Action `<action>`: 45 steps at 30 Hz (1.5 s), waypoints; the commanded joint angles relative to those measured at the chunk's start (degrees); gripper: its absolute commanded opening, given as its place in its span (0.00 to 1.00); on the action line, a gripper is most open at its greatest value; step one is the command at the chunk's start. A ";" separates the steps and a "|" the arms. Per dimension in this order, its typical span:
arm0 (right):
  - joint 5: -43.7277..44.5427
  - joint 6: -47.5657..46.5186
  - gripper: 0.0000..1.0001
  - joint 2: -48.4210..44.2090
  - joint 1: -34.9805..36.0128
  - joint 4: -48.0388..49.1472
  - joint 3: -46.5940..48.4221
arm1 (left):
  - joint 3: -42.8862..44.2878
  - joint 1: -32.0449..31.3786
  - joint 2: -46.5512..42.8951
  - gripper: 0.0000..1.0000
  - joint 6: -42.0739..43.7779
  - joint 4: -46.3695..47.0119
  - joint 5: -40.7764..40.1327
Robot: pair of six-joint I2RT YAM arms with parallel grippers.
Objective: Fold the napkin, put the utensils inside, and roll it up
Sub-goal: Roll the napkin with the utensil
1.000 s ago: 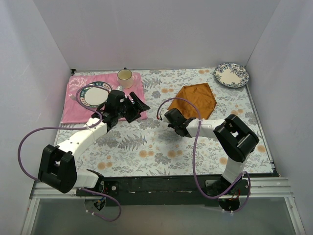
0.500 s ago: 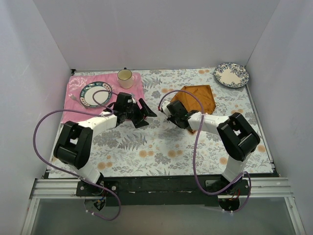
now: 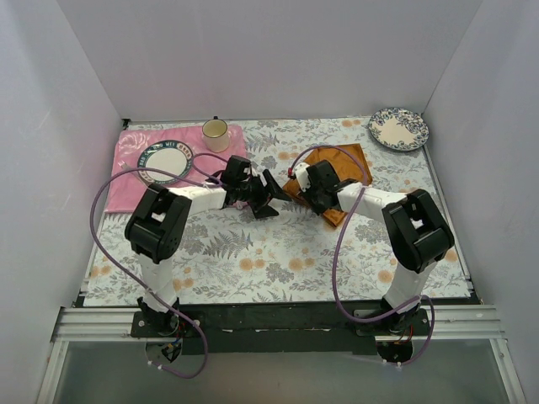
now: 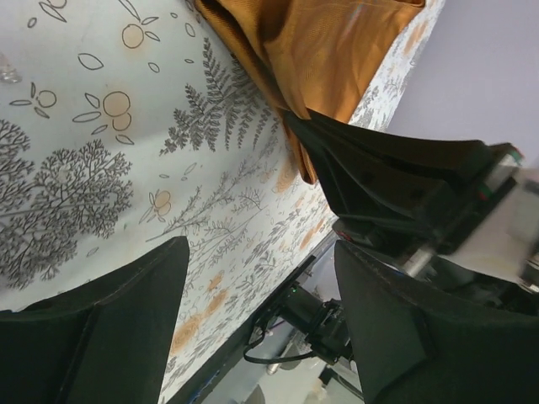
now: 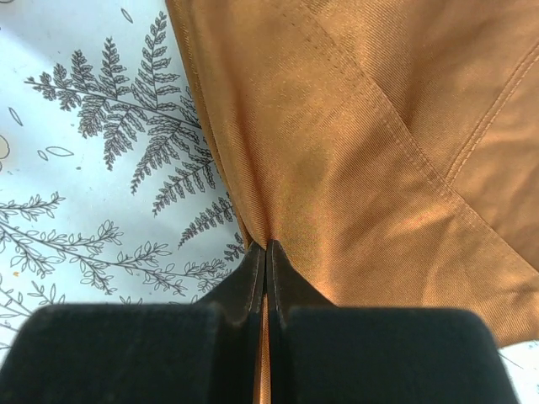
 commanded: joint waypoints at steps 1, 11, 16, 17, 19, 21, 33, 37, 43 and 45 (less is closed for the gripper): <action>-8.22 2.86 0.01 -1.25 -2.30 -0.13 2.09 | 4.75 -1.74 3.60 0.69 -4.50 0.64 -0.27; -14.99 4.19 0.01 -1.69 -6.16 -0.22 2.70 | 11.79 -4.20 13.18 0.68 -9.78 -1.38 -6.07; -17.46 4.28 0.01 -1.16 -7.31 -0.92 3.76 | 14.60 -4.73 15.74 0.68 -12.15 -1.20 -8.01; -17.64 4.28 0.01 -1.08 -7.48 -1.09 3.93 | 14.87 -4.73 15.92 0.67 -12.68 -1.29 -8.27; -17.81 4.36 0.01 -1.07 -7.84 -1.18 4.11 | 15.31 -4.73 16.45 0.66 -13.73 -1.73 -10.10; -17.90 4.28 0.01 -1.25 -8.19 -1.27 4.20 | 15.31 -4.82 16.71 0.62 -14.18 -2.17 -11.43; -19.31 4.10 0.01 -1.51 -8.63 -1.09 4.11 | 19.44 -5.26 21.89 0.49 -14.44 -4.10 -17.59; -19.75 4.01 0.01 -1.86 -8.54 -1.36 4.11 | 19.97 -5.34 22.16 0.37 -13.13 -4.72 -19.25; -17.38 4.28 0.06 -3.97 -7.93 -0.49 2.01 | 21.64 -5.34 21.72 0.14 -7.95 -7.35 -21.54; -15.01 4.62 0.11 -4.67 -7.40 0.22 0.52 | 21.90 -5.34 21.63 0.06 -7.33 -7.79 -21.02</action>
